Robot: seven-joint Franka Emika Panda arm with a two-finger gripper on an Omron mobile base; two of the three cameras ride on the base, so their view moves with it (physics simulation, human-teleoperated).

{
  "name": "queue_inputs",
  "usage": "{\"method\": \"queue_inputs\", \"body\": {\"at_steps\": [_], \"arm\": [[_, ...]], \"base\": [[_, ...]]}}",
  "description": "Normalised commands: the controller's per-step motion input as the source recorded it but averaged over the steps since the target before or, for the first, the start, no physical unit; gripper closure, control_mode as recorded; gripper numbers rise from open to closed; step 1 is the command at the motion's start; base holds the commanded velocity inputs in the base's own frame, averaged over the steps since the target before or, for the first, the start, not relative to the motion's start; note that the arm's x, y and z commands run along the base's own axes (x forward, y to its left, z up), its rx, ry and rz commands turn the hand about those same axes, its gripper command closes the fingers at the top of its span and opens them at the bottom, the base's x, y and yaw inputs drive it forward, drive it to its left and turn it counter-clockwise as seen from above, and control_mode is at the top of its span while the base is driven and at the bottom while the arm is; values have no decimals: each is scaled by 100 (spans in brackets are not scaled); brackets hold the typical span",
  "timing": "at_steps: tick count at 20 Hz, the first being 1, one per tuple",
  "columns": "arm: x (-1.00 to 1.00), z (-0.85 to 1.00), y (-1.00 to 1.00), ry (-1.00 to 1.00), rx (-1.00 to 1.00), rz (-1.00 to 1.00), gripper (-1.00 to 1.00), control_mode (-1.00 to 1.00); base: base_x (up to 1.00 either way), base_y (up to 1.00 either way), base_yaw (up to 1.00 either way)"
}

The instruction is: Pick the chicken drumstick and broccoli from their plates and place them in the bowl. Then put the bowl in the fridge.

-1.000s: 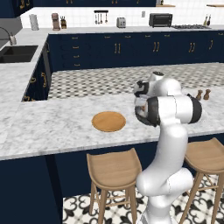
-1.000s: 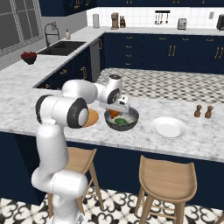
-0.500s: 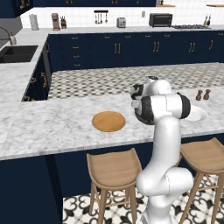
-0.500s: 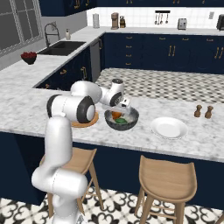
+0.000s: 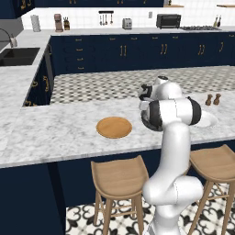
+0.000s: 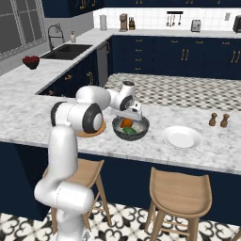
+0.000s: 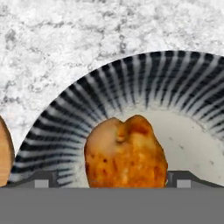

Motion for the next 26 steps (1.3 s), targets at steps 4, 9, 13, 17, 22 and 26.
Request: {"method": "queue_inputs", "body": {"at_steps": [4, 9, 13, 17, 22, 26], "arm": [[-67, 50, 0, -3, 0, -13, -100, -100], [-81, 50, -9, 1, 11, -28, -100, -100], [-85, 21, -38, 2, 13, -36, -100, -100], [-59, 15, -65, 14, 5, -29, -100, -100], [-40, 0, -71, 0, 19, -12, -100, -100], [10, -26, -39, 4, 6, -1, -100, -100]], "base": [[0, 0, 0], [0, 0, 0], [0, 0, 0], [0, 0, 0], [0, 0, 0], [0, 0, 0]]}}
